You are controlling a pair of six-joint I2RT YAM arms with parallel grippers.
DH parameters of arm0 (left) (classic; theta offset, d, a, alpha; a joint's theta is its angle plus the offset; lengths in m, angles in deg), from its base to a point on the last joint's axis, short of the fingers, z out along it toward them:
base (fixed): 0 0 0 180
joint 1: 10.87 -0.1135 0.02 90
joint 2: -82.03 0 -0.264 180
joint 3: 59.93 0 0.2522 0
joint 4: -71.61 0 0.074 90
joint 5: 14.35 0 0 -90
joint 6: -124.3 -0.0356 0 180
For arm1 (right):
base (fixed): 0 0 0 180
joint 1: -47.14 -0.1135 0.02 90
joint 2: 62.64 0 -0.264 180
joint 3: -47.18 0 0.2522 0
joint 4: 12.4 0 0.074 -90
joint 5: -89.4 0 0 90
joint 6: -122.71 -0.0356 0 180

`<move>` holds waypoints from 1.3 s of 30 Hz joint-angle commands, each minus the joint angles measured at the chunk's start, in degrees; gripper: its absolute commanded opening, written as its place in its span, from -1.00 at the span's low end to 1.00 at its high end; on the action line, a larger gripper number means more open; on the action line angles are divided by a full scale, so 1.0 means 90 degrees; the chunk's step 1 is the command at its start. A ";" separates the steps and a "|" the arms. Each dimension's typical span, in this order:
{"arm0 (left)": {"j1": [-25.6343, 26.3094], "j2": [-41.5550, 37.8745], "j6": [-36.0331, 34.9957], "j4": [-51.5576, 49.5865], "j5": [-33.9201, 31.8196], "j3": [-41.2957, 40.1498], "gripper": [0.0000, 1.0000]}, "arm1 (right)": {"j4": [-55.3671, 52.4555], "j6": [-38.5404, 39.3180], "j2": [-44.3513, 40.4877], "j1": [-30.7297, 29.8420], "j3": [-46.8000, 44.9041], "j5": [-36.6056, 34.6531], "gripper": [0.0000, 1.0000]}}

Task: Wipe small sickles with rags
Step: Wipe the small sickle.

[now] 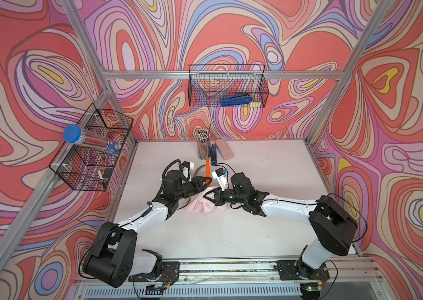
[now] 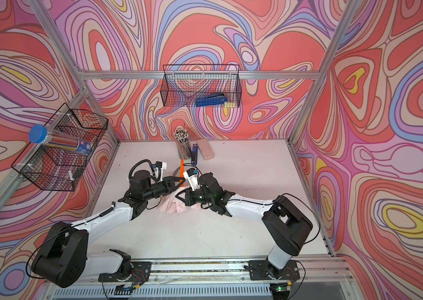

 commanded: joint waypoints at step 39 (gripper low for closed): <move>0.1600 0.1422 0.0409 0.0968 0.0648 0.0597 -1.00 | -0.1003 0.0375 -0.1656 0.2311 -0.0209 -0.0848 -1.00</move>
